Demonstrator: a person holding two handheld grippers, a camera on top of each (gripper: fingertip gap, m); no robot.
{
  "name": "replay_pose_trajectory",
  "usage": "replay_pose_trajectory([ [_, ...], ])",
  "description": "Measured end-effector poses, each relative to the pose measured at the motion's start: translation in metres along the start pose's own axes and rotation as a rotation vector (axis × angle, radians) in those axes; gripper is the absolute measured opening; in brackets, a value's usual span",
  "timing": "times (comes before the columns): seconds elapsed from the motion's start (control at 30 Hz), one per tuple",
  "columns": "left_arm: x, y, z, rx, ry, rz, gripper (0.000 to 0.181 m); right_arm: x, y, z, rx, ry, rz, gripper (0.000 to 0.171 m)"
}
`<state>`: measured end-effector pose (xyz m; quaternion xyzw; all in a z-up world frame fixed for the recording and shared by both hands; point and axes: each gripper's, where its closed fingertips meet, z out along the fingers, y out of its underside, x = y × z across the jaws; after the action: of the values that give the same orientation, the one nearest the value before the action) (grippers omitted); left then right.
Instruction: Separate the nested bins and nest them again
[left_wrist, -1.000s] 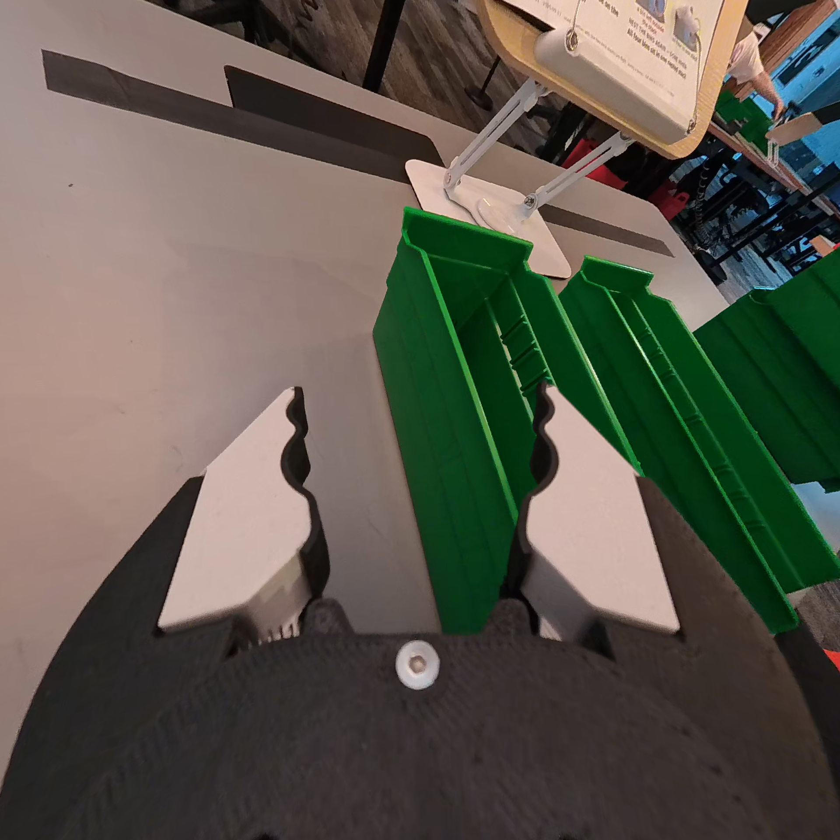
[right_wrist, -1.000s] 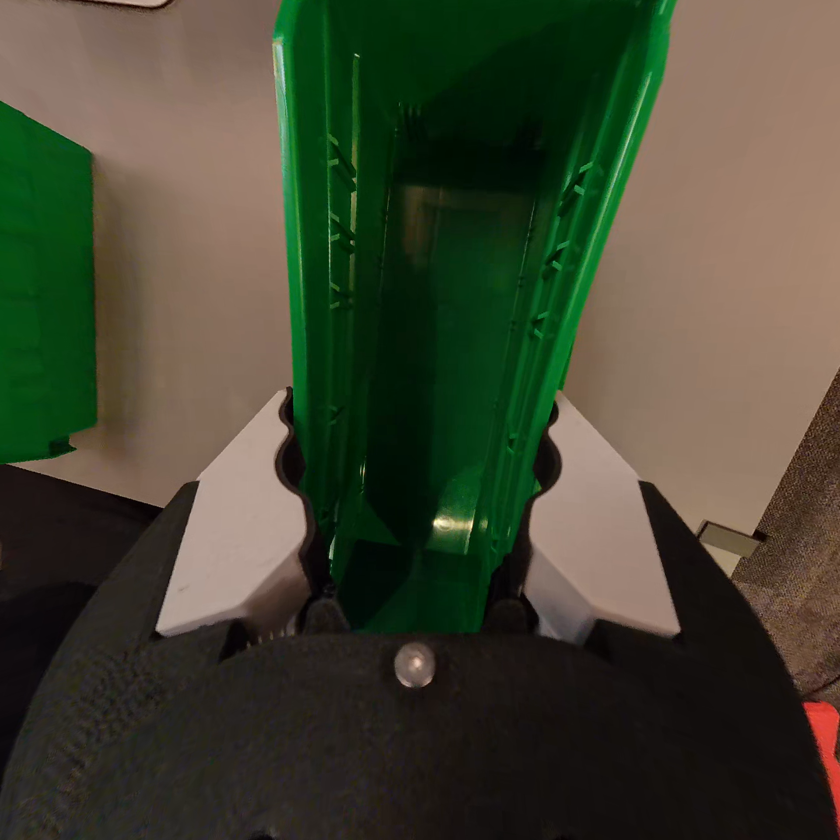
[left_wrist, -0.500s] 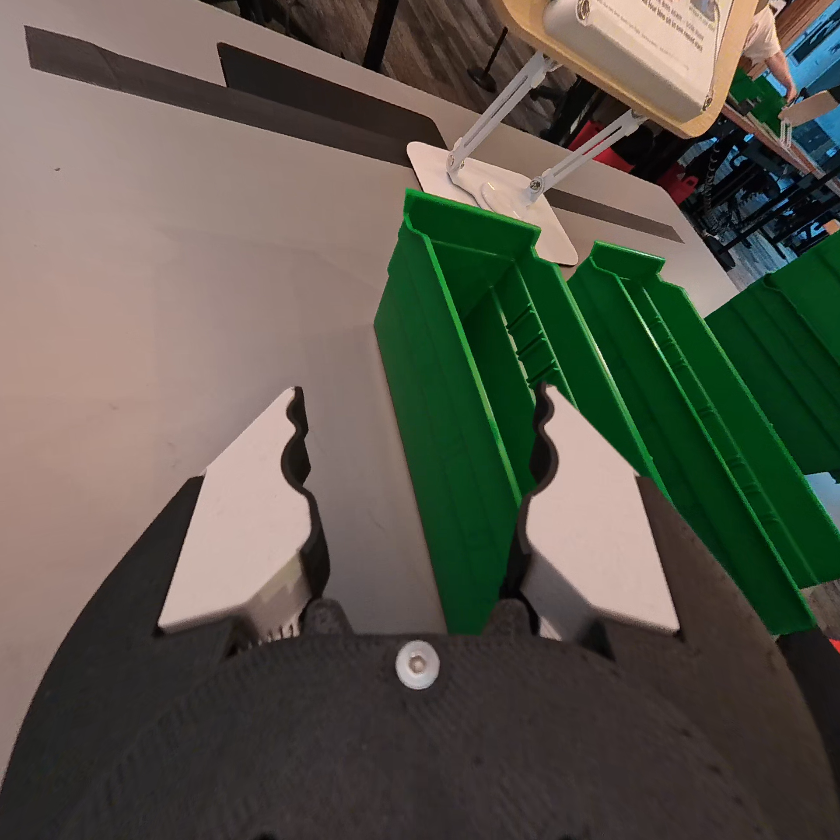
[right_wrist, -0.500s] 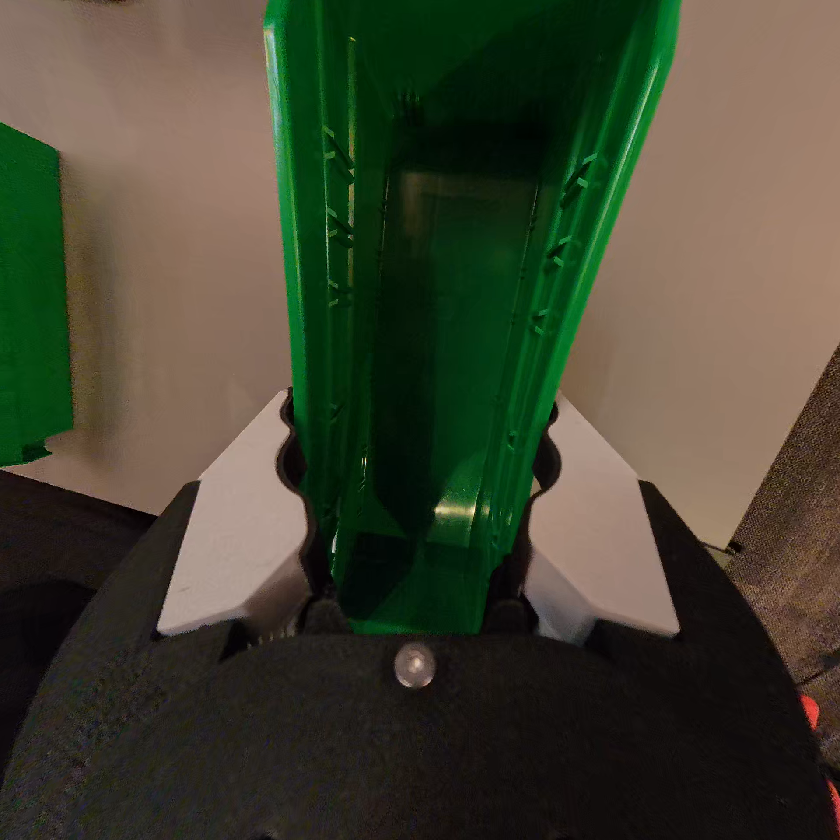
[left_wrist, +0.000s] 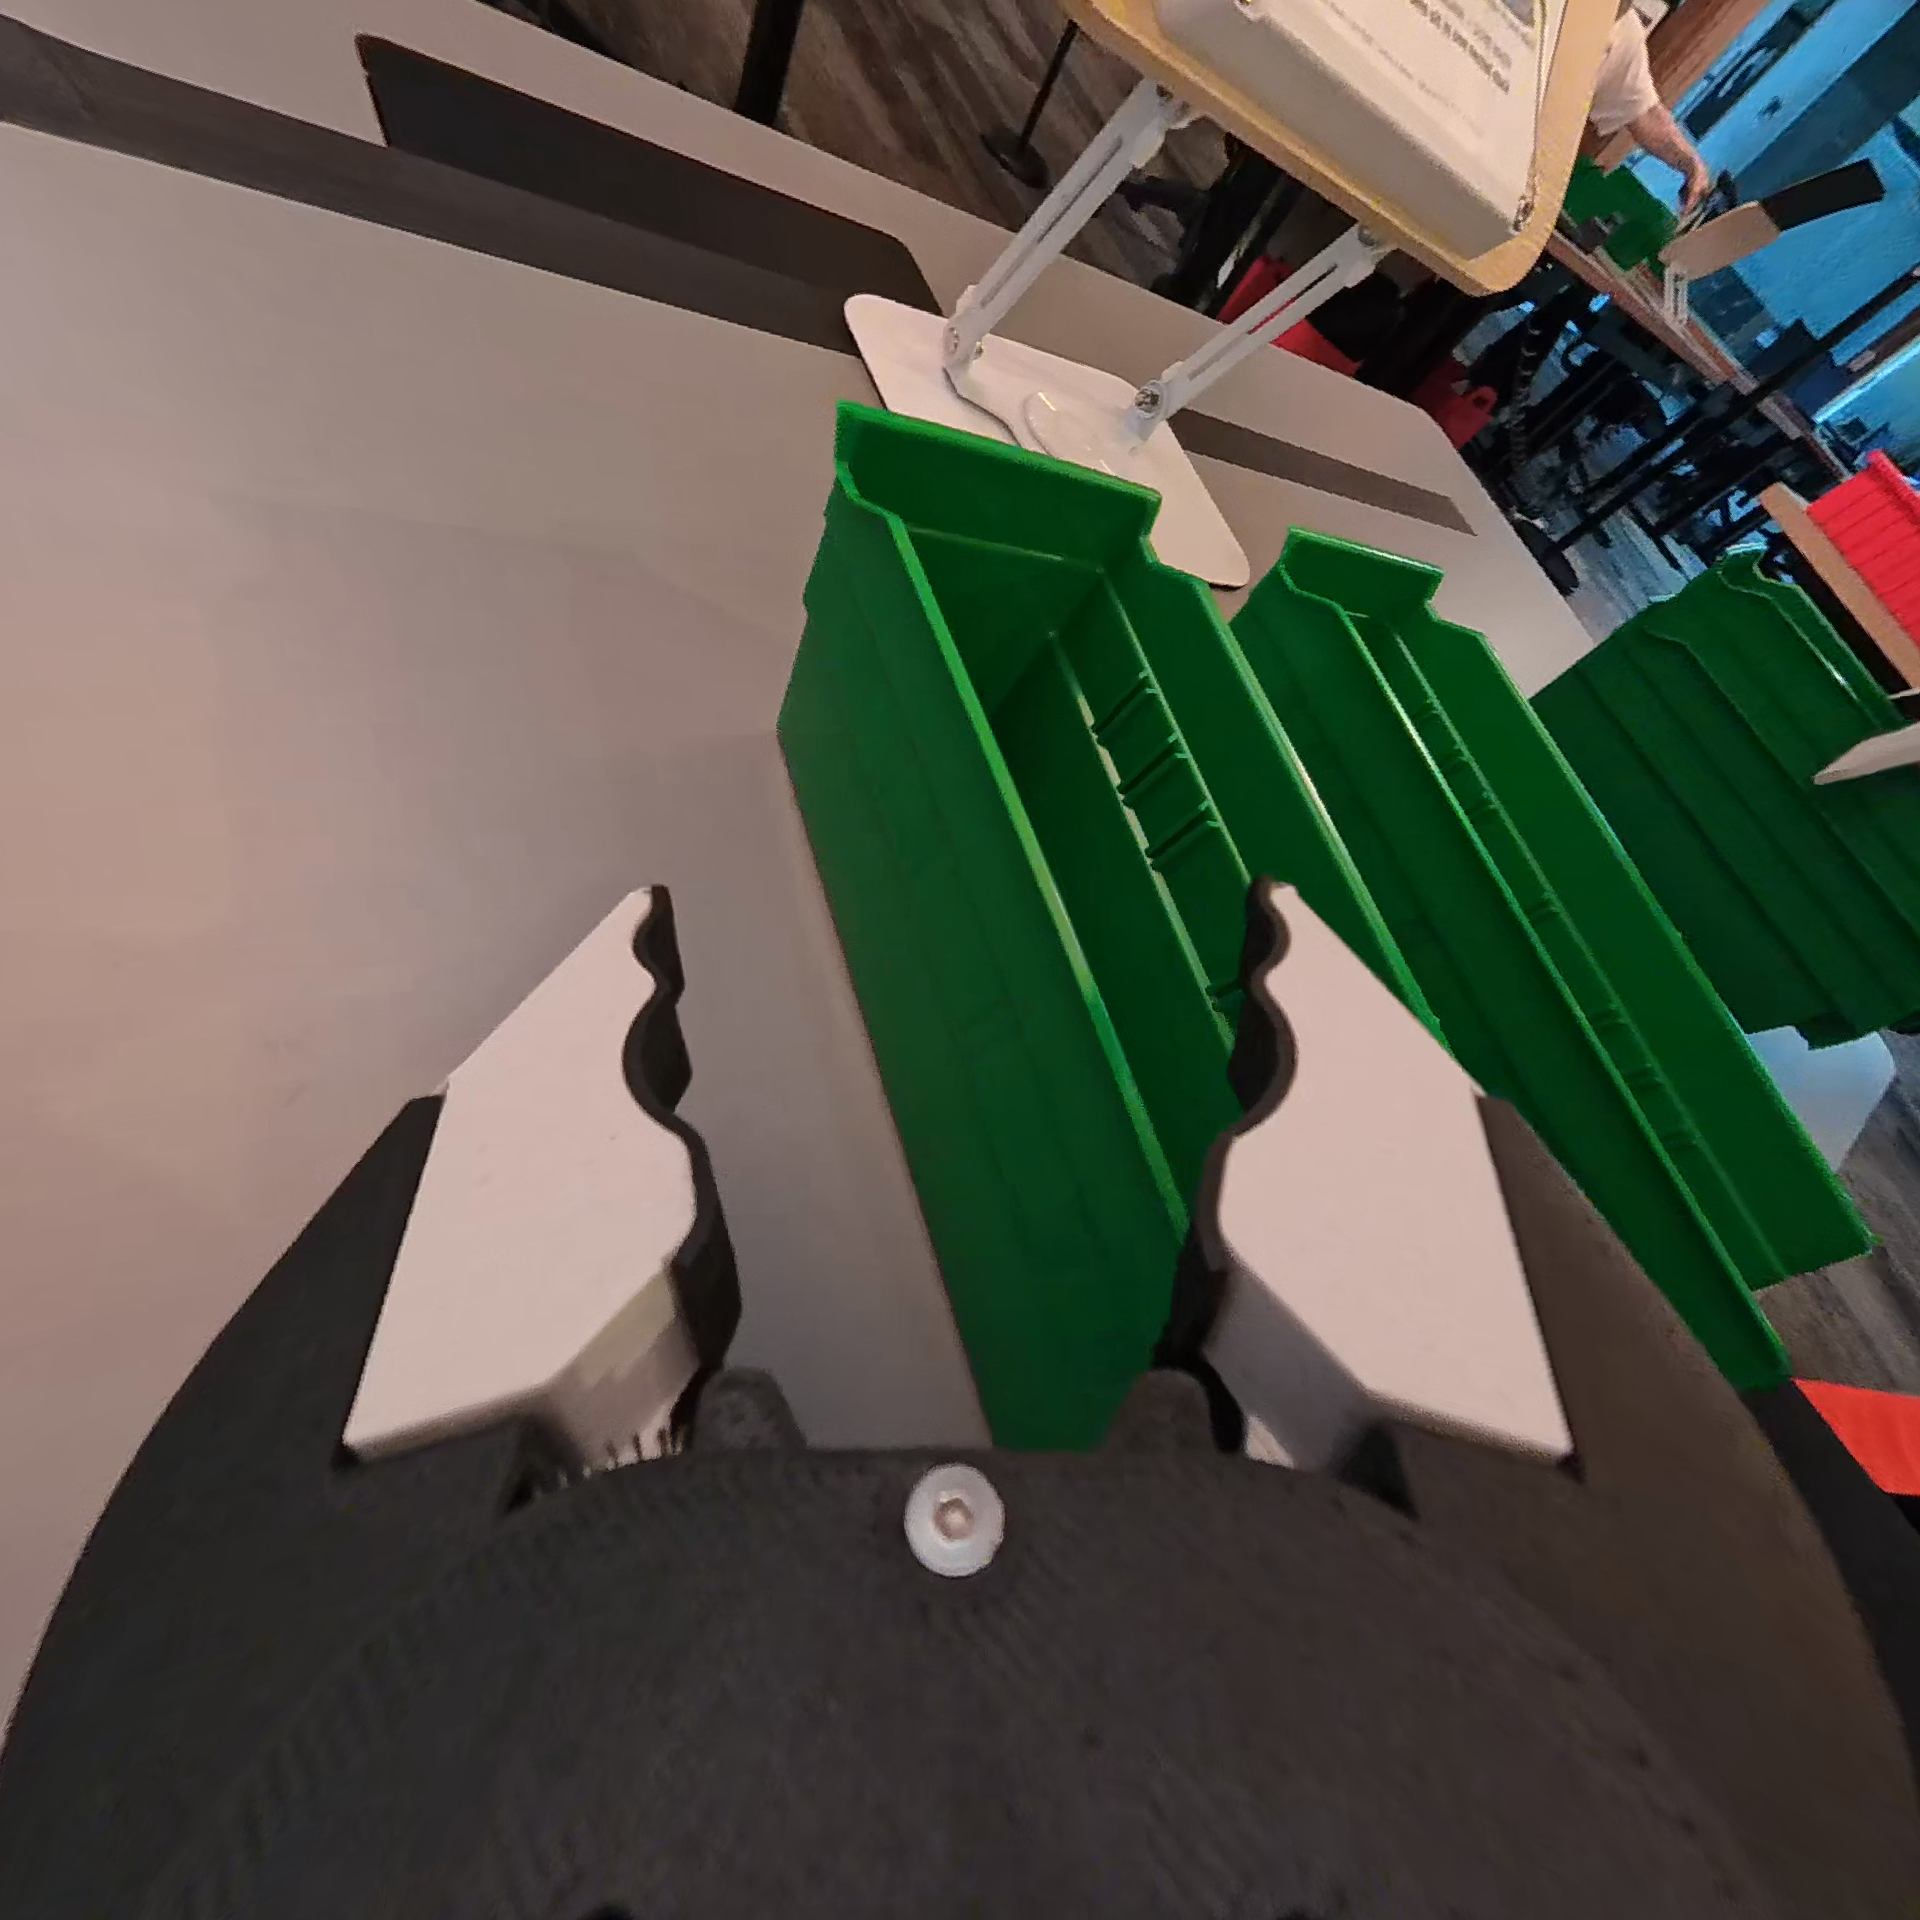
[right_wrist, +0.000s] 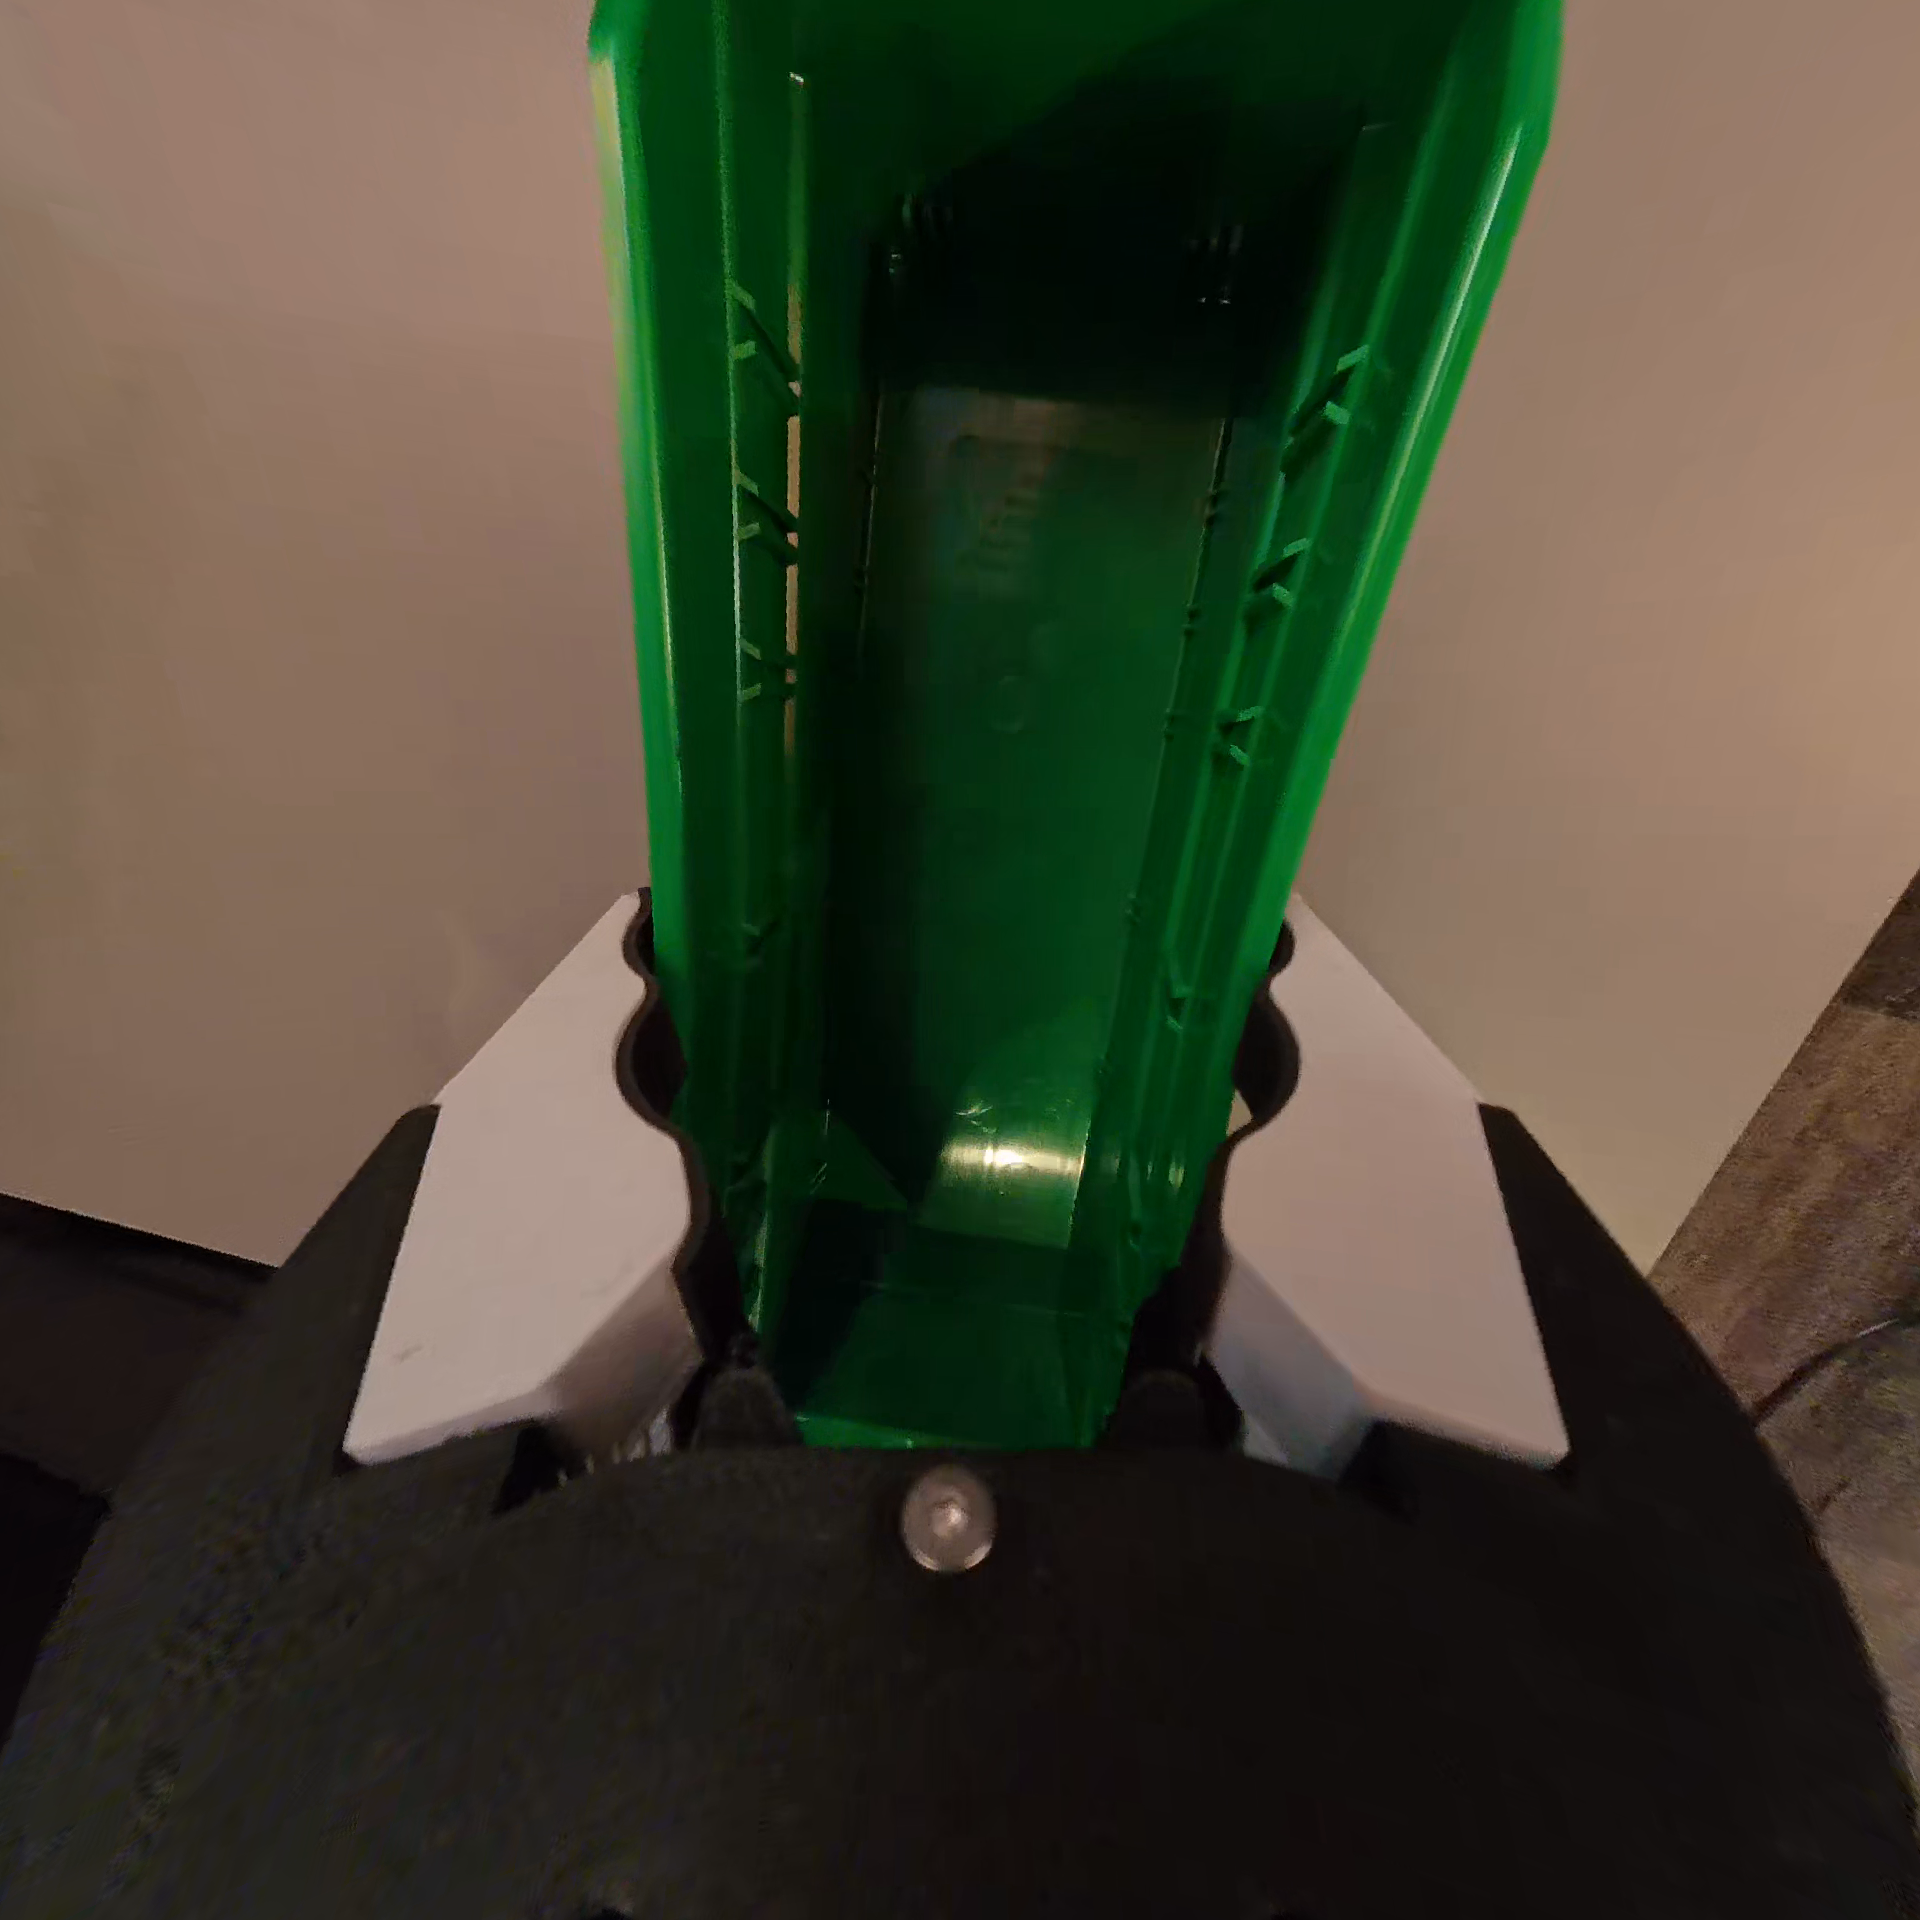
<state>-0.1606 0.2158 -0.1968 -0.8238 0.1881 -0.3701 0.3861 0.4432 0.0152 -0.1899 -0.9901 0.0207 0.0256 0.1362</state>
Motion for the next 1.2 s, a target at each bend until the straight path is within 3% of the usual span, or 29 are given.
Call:
replay_pose_trajectory([
  [0.17, 0.003, 0.002, 0.002, -0.009, 0.005, 0.009, 0.106, -0.020, -0.003, 0.004, 0.007, -0.028, -0.145, 0.115],
  [0.37, 0.003, 0.002, 0.001, -0.005, 0.008, 0.004, 0.106, -0.034, 0.011, 0.010, -0.104, -0.038, -0.255, 0.137],
  [0.43, 0.003, 0.002, 0.001, -0.006, 0.007, 0.008, 0.106, -0.040, 0.003, 0.001, -0.056, -0.046, -0.257, 0.140],
  [0.57, 0.002, 0.000, -0.001, 0.005, 0.001, 0.011, 0.106, -0.049, -0.013, -0.012, 0.040, -0.036, -0.271, 0.133],
  [0.87, 0.003, 0.002, 0.001, -0.002, 0.002, 0.014, 0.105, -0.042, 0.004, 0.018, -0.035, -0.018, -0.292, 0.136],
  [1.07, 0.003, 0.002, 0.001, -0.002, 0.001, 0.014, 0.106, -0.041, -0.006, 0.001, 0.011, -0.054, -0.256, 0.136],
  [1.2, 0.004, 0.002, 0.002, -0.005, 0.001, 0.016, 0.106, -0.039, 0.004, 0.012, -0.064, -0.060, -0.275, 0.137],
])
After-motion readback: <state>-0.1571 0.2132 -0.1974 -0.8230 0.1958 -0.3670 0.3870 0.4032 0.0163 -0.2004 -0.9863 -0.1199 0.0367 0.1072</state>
